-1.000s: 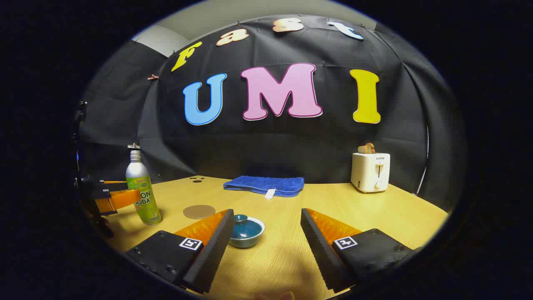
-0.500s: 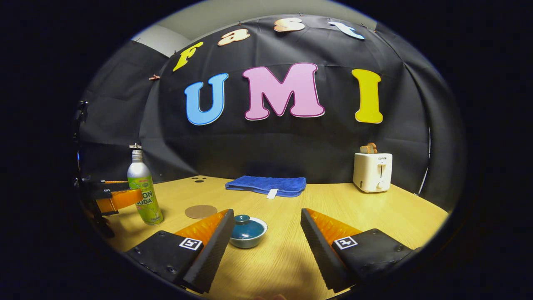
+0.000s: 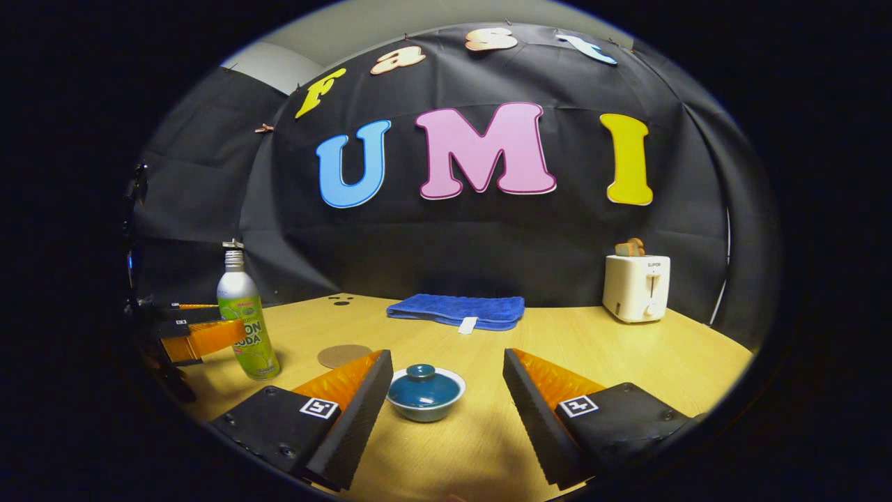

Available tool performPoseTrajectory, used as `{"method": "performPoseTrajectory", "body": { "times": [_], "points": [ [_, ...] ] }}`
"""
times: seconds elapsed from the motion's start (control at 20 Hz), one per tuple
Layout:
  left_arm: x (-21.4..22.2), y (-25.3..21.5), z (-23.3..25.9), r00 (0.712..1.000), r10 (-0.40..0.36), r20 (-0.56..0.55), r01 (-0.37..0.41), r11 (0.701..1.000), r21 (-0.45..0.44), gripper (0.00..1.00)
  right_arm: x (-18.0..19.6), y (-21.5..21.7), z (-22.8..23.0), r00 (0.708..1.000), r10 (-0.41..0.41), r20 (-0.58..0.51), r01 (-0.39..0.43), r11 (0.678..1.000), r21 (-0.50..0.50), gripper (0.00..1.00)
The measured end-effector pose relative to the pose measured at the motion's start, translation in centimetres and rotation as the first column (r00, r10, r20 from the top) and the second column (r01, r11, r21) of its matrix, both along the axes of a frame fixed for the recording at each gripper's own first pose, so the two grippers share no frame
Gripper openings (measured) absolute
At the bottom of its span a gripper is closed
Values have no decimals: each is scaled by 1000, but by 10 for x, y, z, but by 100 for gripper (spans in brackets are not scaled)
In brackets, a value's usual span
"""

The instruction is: Open the teacup lid with one hand, grasp the water bottle and pour water into the teacup with the other hand; after pouring, place the water bottle on the coaster and then close the teacup lid.

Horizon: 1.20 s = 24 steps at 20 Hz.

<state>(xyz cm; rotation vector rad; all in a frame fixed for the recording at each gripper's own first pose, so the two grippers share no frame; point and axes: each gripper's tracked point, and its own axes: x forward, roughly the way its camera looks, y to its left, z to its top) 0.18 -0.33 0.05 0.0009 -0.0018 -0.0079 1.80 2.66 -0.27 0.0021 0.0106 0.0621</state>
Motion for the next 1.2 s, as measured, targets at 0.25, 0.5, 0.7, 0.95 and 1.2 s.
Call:
{"method": "performPoseTrajectory", "body": {
  "times": [0.25, 0.5, 0.7, 0.95, 1.2],
  "points": [
    [0, 0, -1, 1000, 0, 0, 0, 1000, 0, 95, 20, 13, -14, 996, 31, -80, -32, 999, -4, 89],
    [1, 0, -1, 1000, -1, 0, 1, 1000, -1, 95, 37, 19, -30, 981, 41, -188, -45, 999, -17, 71],
    [1, 0, -1, 1000, -1, 1, 1, 1000, -1, 95, 46, 18, -34, 975, 34, -218, -39, 999, -18, 44],
    [1, -2, -2, 1000, -7, 1, 7, 1000, 0, 95, 43, 18, -27, 984, 34, -176, -36, 999, -9, 31],
    [1, -2, -2, 1000, -10, 1, 10, 1000, 0, 95, 38, 17, -20, 991, 35, -127, -35, 999, 3, 31]
  ]
}}
